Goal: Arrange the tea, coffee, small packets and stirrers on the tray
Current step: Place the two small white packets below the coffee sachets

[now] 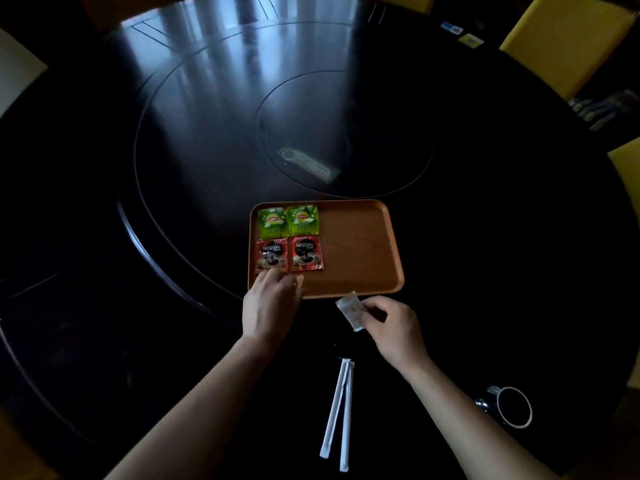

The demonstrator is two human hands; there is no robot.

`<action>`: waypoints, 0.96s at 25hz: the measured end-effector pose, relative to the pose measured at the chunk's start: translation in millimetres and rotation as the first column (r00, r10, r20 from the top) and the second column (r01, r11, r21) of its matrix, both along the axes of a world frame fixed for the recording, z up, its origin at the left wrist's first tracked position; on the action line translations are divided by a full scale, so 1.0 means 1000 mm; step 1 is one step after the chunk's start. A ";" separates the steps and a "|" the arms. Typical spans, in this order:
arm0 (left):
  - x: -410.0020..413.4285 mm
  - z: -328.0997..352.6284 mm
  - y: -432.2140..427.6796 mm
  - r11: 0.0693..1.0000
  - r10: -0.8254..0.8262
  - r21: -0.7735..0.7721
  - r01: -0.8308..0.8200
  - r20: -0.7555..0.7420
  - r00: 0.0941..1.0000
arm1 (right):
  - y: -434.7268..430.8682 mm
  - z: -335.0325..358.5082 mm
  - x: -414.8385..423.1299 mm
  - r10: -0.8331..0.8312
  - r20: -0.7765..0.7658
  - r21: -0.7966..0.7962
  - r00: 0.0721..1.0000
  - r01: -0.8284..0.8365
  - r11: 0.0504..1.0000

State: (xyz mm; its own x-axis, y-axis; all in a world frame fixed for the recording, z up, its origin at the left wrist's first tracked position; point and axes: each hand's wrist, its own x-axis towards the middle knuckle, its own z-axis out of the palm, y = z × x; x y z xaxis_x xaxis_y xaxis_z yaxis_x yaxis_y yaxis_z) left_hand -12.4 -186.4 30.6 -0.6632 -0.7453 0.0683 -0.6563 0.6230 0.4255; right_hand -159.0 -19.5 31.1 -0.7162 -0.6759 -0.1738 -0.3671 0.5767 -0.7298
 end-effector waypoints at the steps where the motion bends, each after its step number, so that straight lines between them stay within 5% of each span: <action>1: 0.001 -0.004 0.005 0.998 0.027 0.053 -0.026 -0.027 0.999 | 0.001 -0.003 -0.005 -0.004 -0.005 -0.003 1.000 0.004 1.000; 6: 0.039 -0.026 -0.001 0.993 -0.100 -0.075 0.091 -0.133 0.986 | -0.009 -0.010 -0.020 0.033 -0.138 -0.030 0.990 -0.037 0.999; 11: 0.038 -0.025 -0.001 0.975 -0.171 -0.120 0.184 0.111 0.979 | -0.033 -0.010 -0.013 0.084 -0.179 -0.067 0.980 -0.097 0.993; 15: 0.017 -0.021 0.001 0.967 -0.193 -0.142 0.213 0.145 0.970 | -0.041 -0.010 -0.007 0.121 -0.170 -0.050 0.978 -0.131 0.990; 18: 0.022 -0.027 0.003 0.970 -0.201 -0.141 0.198 -0.010 0.980 | -0.042 -0.006 -0.011 0.134 -0.205 -0.085 0.970 -0.154 0.984; 24: 0.006 -0.008 -0.006 0.972 -0.112 0.167 0.165 -0.290 0.950 | -0.034 -0.008 -0.021 0.066 -0.129 -0.120 0.989 -0.082 0.989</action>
State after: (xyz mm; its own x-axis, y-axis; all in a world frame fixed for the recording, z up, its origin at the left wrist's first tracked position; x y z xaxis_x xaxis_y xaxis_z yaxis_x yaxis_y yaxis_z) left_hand -6.6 -192.2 22.5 -0.7356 -0.6645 0.1320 -0.4088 0.5907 0.6957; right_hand -179.7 -53.2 23.0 -0.6740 -0.7387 0.0027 -0.4980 0.4517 -0.7403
